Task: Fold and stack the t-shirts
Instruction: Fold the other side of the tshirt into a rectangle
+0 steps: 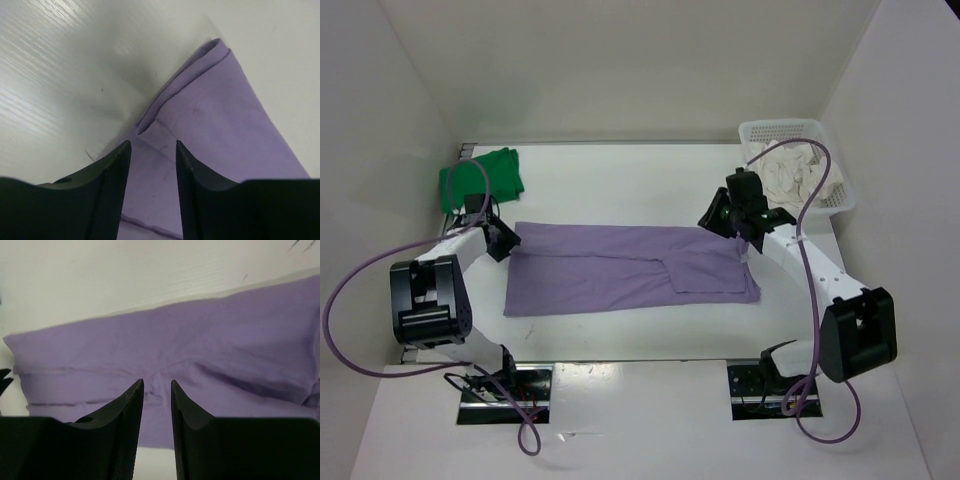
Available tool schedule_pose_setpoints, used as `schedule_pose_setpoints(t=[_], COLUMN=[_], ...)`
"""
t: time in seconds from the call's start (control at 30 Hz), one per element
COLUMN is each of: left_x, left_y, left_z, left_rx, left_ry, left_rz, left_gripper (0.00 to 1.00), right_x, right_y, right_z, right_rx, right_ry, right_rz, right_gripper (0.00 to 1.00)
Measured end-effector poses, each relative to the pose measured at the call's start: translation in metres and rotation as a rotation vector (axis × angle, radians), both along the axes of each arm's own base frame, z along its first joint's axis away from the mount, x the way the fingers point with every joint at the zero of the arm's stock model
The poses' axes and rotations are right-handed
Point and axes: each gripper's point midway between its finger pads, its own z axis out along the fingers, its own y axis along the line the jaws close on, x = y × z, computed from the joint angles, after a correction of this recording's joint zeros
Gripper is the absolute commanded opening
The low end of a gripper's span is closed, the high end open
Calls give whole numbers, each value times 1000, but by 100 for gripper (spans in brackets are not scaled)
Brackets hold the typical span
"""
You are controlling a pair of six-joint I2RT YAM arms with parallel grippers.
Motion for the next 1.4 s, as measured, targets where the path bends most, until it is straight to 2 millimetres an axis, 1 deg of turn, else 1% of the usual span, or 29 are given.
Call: schedule_pose_setpoints(t=[0.1, 0.2, 0.23, 0.27, 0.3, 0.4, 0.5, 0.6, 0.67, 0.7, 0.77, 0.8, 0.83, 0.87, 0.9, 0.97, 1.0, 1.1, 1.17, 1.23, 1.3, 1.4], left_x=[0, -1, 0, 2, 3, 6, 6, 7, 9, 10, 10, 10, 10, 10, 10, 10, 9, 8, 7, 7, 6, 3], left_y=[-1, -3, -4, -4, -4, -4, -4, -4, -3, -3, -4, -4, -4, -3, -4, -3, -4, -4, -4, -4, -5, -5], left_z=[-14, -25, -25, -24, -24, -26, -25, -23, -20, -20, -19, -19, -19, -19, -19, -19, -19, -18, -15, -7, 6, 32], left_rx=[-21, -36, -39, -40, -46, -54, -54, -51, -49, -49, -50, -49, -49, -49, -49, -49, -49, -49, -49, -48, -42, -28], left_ry=[34, 62, 60, 55, 52, 50, 48, 42, 36, 32, 31, 32, 33, 33, 33, 34, 35, 41, 47, 42, 24, -17], left_rz=[12, 12, 11, 13, 18, 28, 28, 27, 26, 26, 24, 22, 23, 24, 24, 24, 24, 22, 20, 16, 8, -9], left_gripper=[46, 42, 40, 34, 31, 28, 28, 20, 20, 23, 35, 37, 36, 33, 25, 16, 8, 0, 0, 0, 0, 0], right_x=[-17, -31, -35, -39, -41, -46, -49, -51, -53, -53, -53, -54, -54, -54, -54, -55, -55, -55, -55, -55, -55, -56], right_y=[-2, -3, -4, -5, -5, -4, -2, -1, 0, 0, 0, 1, 1, 2, 2, 2, 3, 3, 3, 3, 3, 5], right_z=[-7, -17, -20, -22, -24, -26, -28, -30, -32, -32, -32, -32, -32, -32, -32, -32, -32, -32, -32, -34, -39, -47], right_rx=[0, -3, -3, -4, -3, 5, 12, 20, 21, 21, 24, 26, 28, 30, 31, 32, 32, 31, 31, 27, 22, 12], right_ry=[24, 57, 66, 73, 78, 87, 93, 102, 108, 109, 109, 110, 111, 111, 111, 112, 112, 111, 112, 117, 131, 158], right_rz=[24, 41, 45, 47, 51, 61, 69, 79, 82, 82, 86, 88, 90, 92, 94, 98, 101, 105, 106, 105, 105, 110], right_gripper=[34, 35, 35, 35, 35, 35, 35, 35, 37, 39, 39, 39, 39, 39, 39, 39, 39, 39, 39, 39, 39, 39])
